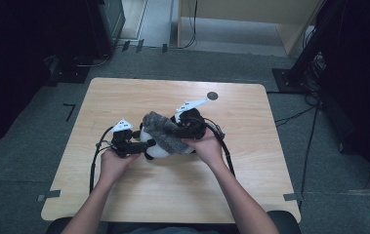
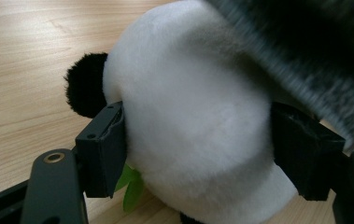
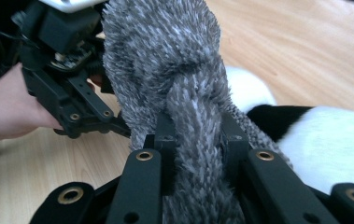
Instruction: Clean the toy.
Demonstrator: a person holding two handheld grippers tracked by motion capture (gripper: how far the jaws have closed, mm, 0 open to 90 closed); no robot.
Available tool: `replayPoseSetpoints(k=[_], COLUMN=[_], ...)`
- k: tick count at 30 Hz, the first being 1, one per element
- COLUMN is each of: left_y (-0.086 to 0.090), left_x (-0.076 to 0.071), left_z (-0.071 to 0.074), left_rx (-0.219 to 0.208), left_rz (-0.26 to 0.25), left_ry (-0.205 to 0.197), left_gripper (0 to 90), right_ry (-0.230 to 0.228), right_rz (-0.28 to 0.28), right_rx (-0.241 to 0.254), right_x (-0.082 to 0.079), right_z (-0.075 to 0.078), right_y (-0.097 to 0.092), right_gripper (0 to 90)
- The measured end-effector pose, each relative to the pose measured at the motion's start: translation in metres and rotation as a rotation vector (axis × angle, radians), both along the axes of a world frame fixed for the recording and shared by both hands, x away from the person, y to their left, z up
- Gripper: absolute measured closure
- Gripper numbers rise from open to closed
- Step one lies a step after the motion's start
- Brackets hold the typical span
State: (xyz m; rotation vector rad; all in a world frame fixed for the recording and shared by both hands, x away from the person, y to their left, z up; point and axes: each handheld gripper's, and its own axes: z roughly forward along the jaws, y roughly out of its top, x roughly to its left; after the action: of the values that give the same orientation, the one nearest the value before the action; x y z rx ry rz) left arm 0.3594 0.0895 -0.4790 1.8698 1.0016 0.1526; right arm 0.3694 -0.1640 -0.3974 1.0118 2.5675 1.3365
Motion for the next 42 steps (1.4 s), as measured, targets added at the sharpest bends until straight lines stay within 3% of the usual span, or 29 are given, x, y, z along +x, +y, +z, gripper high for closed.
replayPoseSetpoints(k=[3,6,12,21,27,32,37,42], left_y=[0.000,0.000,-0.001,0.000,0.000,0.000,0.000,0.000], left_x=[0.000,0.000,0.000,0.000,0.000,0.001,0.001,0.000], left_z=[0.000,0.000,0.000,-0.001,0.000,-0.001,-0.001,0.000], left_rx=[-0.001,-0.001,-0.004,-0.001,-0.003,-0.013,-0.011,-0.002], left_rz=[0.000,0.000,0.003,0.001,0.004,0.006,0.006,0.002], left_ry=[0.000,-0.001,-0.003,-0.008,-0.005,-0.001,0.001,0.001], left_gripper=[25.1,25.1,25.1,25.1,25.0,25.0,25.3,25.4], right_ry=[-0.009,-0.013,-0.038,-0.063,-0.075,-0.066,-0.051,-0.092], right_rz=[-0.004,-0.012,-0.025,-0.096,-0.150,-0.220,-0.241,-0.297], right_rx=[-0.035,-0.034,-0.051,-0.018,-0.029,-0.036,-0.027,0.002], right_x=[0.002,0.002,-0.002,-0.010,-0.014,-0.015,-0.012,-0.011], right_z=[-0.008,-0.011,-0.008,0.003,0.006,0.005,0.003,0.014], right_y=[0.004,0.001,-0.012,-0.052,-0.077,-0.101,-0.111,-0.126], right_gripper=[75.2,74.9,74.9,74.2,73.3,75.3,75.8,75.9])
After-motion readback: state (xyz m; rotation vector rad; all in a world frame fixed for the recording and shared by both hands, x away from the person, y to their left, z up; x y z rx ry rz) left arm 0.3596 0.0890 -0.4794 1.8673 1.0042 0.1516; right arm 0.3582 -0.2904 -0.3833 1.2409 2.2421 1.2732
